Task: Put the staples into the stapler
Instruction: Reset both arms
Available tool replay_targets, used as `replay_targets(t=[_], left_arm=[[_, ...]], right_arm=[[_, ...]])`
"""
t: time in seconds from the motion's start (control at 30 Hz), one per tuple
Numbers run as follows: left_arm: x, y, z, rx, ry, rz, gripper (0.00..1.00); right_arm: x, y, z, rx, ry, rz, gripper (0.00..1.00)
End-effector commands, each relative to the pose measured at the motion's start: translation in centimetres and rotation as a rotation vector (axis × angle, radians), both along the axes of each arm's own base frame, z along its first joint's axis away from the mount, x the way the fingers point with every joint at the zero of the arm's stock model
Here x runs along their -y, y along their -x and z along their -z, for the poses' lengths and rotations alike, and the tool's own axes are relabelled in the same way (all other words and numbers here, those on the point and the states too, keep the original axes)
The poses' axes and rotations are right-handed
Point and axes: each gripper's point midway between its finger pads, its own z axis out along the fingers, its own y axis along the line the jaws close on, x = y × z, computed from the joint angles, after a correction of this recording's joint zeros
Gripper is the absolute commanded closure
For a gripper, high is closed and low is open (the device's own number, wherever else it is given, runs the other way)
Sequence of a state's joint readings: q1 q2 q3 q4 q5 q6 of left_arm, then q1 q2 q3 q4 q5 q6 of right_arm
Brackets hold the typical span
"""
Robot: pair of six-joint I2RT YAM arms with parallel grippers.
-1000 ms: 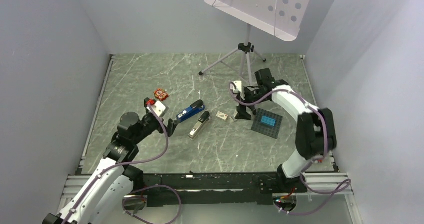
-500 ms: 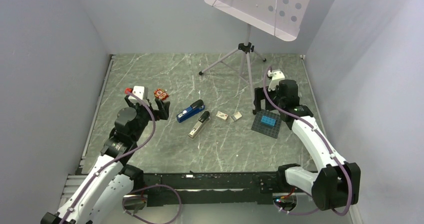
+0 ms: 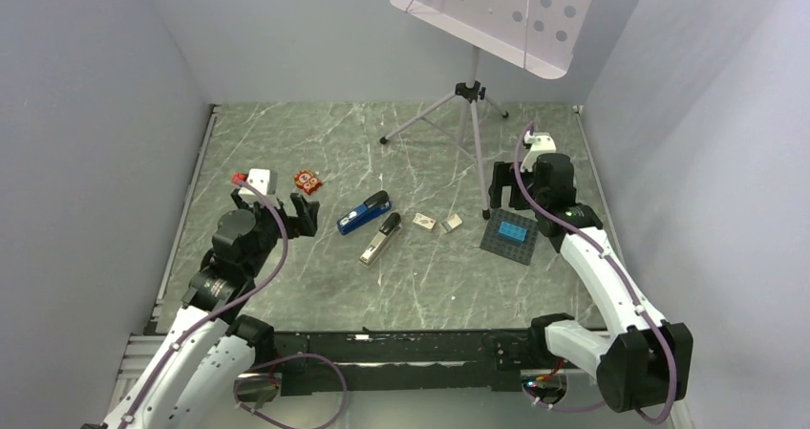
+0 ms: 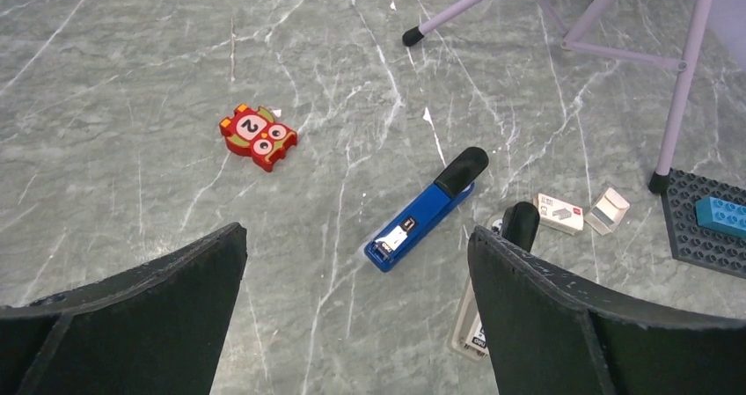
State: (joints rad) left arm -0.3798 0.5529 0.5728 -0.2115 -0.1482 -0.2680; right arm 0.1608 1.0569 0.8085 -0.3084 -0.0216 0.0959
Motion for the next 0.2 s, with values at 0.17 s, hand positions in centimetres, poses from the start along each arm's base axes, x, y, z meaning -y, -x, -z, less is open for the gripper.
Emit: replay_targets(t=[0.17], left_arm=[[-0.82,0.54,-2.19,0.043,0.007,-0.028,0.0]], right_arm=[[0.17,-0.6,-1.96,0.052,-0.033,0.022,0.0]])
